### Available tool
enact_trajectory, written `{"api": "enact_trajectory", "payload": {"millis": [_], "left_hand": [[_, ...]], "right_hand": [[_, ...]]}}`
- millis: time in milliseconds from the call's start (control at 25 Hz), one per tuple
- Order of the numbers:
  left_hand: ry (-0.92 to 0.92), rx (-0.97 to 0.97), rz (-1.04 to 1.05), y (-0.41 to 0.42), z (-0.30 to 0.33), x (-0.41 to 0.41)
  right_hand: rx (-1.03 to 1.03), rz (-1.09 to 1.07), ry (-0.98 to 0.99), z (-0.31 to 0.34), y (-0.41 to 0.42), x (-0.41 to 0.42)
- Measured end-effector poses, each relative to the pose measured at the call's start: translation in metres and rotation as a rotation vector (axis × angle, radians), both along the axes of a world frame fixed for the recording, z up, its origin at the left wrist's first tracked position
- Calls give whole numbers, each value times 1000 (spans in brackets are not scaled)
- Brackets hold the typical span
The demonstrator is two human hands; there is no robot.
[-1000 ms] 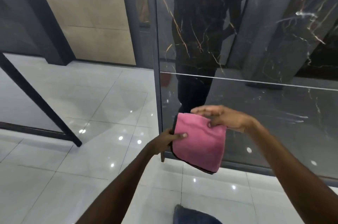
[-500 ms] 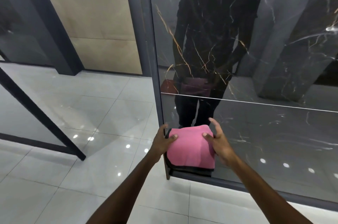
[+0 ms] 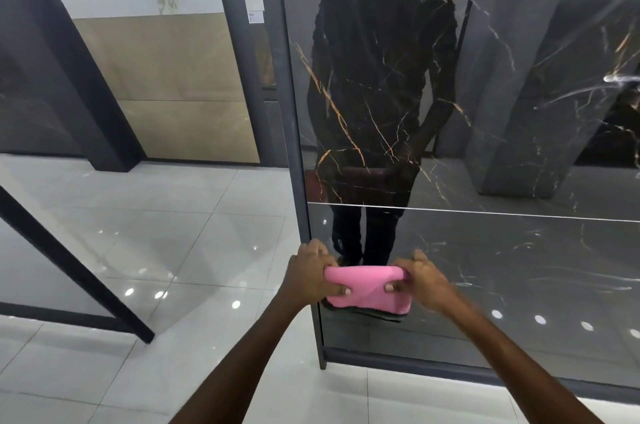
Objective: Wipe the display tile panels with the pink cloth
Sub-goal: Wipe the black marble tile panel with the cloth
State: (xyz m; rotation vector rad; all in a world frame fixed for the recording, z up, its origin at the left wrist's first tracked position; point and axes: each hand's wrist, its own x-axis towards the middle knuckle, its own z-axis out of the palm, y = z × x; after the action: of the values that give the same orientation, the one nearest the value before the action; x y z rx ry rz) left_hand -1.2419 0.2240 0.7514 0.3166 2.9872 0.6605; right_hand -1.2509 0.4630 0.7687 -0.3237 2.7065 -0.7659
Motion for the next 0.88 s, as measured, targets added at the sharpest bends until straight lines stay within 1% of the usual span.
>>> {"api": "enact_trajectory", "payload": {"millis": [40, 80, 120, 160, 200, 240, 280, 320, 360, 400, 440, 480, 520, 560, 600, 640, 680, 720, 760, 840, 880], "left_hand": [[11, -62, -85, -2, 5, -2], [-40, -34, -193, -3, 11, -4], [-149, 73, -281, -1, 17, -3], [-282, 201, -321, 4, 23, -1], [-359, 313, -304, 9, 27, 1], [-355, 403, -233, 13, 31, 3], [-302, 459, -135, 15, 33, 3], [-245, 486, -52, 16, 36, 4], [-205, 506, -4, 16, 39, 3], [-202, 551, 6, 16, 42, 3], [-267, 659, -22, 17, 45, 4], [-394, 807, -79, 20, 47, 7], [-529, 984, -134, 25, 48, 10], [-632, 1112, -168, 29, 49, 13], [-690, 1183, -150, 31, 52, 13], [-693, 1171, -108, 31, 52, 10], [-647, 1158, -46, 31, 54, 8], [-528, 1100, 30, 29, 56, 8], [-362, 1042, 134, 27, 57, 8], [57, 927, 355, 17, 57, 5], [264, 885, 391, 12, 64, 2]], "right_hand": [[57, 69, -5, 5, -1, 1], [93, 138, 11, 9, -4, -2], [100, 199, 45, 16, -7, -5], [79, 241, 106, 26, -12, -8], [41, 231, 217, 33, -16, -10], [-34, 142, 371, 38, -22, -8], [-153, -9, 530, 42, -26, -4], [-304, -184, 631, 44, -32, 5], [-442, -314, 638, 41, -38, 16], [-545, -385, 574, 38, -47, 29], [-612, -390, 467, 35, -56, 39], [-676, -362, 352, 29, -63, 43], [-718, -347, 289, 25, -69, 44], [-766, -338, 267, 22, -73, 40], [-800, -341, 290, 23, -75, 34], [-823, -359, 308, 24, -76, 29], [-829, -385, 313, 24, -76, 25], [-839, -399, 312, 26, -76, 23], [-839, -401, 323, 28, -75, 22], [-807, -391, 415, 41, -73, 23], [-785, -377, 490, 52, -73, 24]]}}
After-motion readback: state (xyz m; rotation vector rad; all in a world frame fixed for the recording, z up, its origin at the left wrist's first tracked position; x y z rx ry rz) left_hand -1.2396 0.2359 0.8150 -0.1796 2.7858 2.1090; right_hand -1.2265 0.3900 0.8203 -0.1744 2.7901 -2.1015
